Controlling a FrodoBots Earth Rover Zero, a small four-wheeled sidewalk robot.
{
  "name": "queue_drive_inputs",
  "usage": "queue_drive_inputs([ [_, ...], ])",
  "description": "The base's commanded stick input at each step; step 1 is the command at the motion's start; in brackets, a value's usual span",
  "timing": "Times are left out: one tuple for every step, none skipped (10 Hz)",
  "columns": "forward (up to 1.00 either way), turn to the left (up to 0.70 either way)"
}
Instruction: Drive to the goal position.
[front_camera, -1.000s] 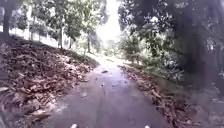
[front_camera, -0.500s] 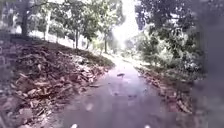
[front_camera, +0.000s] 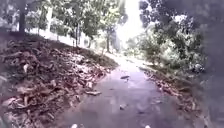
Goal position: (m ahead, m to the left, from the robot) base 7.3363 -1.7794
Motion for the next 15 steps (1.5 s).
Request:
queue_drive_inputs([
  [1.0, 0.0],
  [1.0, 0.0],
  [1.0, 0.0],
  [1.0, 0.0],
  [1.0, 0.0],
  [1.0, -0.1],
  [1.0, -0.24],
  [1.0, -0.2],
  [1.0, -0.14],
  [1.0, -0.09],
  [1.0, -0.03],
  [1.0, 0.0],
  [1.0, 0.0],
  [1.0, 0.0],
  [1.0, 0.0],
])
